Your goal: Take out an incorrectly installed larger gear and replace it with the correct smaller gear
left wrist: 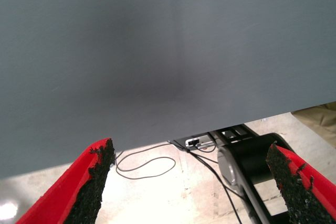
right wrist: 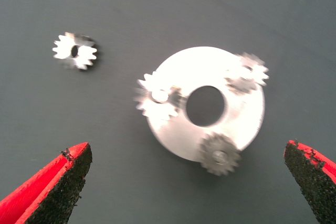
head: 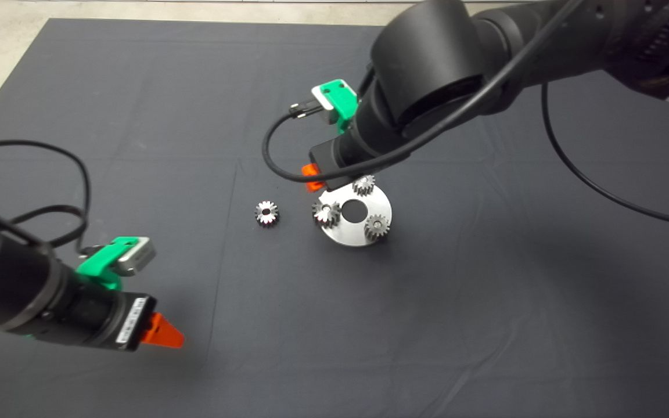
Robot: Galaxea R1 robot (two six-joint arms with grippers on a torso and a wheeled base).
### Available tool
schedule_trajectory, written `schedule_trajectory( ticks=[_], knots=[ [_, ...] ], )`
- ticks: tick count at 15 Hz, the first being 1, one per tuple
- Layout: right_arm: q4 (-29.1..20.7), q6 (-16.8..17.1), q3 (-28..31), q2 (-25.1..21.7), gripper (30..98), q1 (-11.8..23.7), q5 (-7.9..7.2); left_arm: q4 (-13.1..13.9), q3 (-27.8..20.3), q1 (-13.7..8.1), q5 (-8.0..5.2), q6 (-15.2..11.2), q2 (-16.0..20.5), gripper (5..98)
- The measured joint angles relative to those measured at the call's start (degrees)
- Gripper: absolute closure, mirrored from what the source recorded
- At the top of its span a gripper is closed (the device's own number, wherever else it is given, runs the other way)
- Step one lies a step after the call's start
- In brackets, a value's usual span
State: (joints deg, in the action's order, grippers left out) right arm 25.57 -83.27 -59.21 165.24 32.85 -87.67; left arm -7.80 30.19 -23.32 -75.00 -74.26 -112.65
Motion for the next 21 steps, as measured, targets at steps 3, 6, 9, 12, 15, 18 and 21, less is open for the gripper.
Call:
schedule_trajectory(
  ticks=[3, 6, 9, 12, 15, 18, 21],
  knots=[
    [-0.23, -0.23, 2.21, -4.21, 31.6, -1.19, -0.13, -0.11, 1.93, 0.11, 0.0, -1.65, -5.39, 29.2],
    [-0.38, -0.25, 4.75, -8.56, 31.6, -2.69, 0.02, -0.22, 3.9, 0.28, 0.0, -3.48, -10.43, 29.2],
    [-0.52, -0.14, 6.78, -13.97, 31.5, -4.02, -0.09, -0.65, 6.74, 0.3, -0.05, -5.01, -16.01, 29.2],
    [-0.52, 1.95, 7.68, -17.94, 31.5, -5.71, -0.14, -0.95, 10.24, 0.28, -0.05, -6.16, -22.93, 29.2],
    [-0.52, 4.05, 8.51, -21.16, 31.5, -7.14, -0.09, -2.08, 16.24, 0.3, -0.17, -6.53, -29.81, 29.2],
    [-0.52, 5.89, 9.79, -24.48, 31.5, -8.61, -0.06, -3.63, 21.95, 0.28, -0.46, -6.53, -34.94, 29.2],
    [-0.46, 7.83, 10.15, -26.14, 31.6, -8.79, -0.2, -4.16, 26.72, 0.28, -3.51, -6.47, -39.65, 29.2]
  ],
)
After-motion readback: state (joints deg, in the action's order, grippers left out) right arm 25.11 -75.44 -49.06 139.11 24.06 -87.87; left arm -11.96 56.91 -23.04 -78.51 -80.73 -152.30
